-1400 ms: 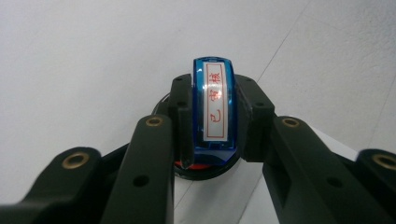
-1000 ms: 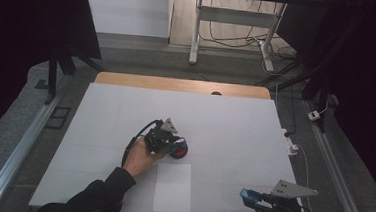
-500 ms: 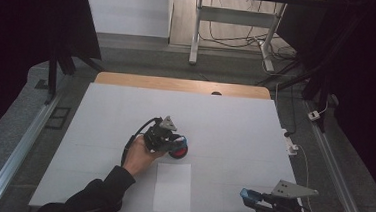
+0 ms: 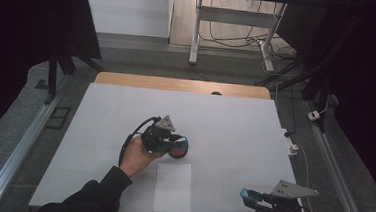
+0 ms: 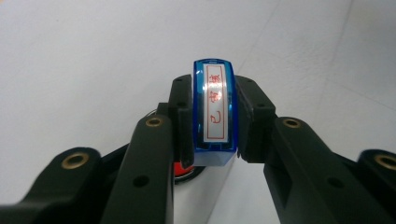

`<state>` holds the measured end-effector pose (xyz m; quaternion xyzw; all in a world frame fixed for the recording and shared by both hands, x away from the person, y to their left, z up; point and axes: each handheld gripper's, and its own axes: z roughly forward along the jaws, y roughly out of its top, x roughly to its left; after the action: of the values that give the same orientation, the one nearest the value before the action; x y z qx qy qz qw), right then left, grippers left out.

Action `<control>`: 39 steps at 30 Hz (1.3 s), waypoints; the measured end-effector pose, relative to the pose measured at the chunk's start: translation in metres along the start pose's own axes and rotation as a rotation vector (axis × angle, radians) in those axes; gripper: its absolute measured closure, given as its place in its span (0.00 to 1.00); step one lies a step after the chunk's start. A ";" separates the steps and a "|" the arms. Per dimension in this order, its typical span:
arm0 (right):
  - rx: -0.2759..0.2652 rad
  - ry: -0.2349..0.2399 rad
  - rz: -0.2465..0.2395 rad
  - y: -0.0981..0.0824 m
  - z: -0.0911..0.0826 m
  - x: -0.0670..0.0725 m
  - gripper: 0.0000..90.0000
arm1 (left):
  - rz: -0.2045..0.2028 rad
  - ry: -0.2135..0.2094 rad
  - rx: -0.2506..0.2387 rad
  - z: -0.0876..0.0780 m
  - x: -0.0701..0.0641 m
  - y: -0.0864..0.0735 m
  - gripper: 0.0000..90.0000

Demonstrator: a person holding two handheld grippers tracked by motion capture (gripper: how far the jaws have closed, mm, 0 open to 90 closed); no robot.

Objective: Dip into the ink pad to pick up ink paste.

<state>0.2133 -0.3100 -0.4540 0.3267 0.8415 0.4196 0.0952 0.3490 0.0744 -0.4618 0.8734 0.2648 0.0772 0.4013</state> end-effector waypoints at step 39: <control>0.005 0.001 -0.007 0.000 0.000 0.001 0.76 | 0.037 -0.117 -0.074 -0.046 -0.030 -0.008 0.78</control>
<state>0.2128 -0.3095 -0.4540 0.3237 0.8437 0.4174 0.0952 0.3046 0.0929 -0.4346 0.8657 0.2218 0.0429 0.4468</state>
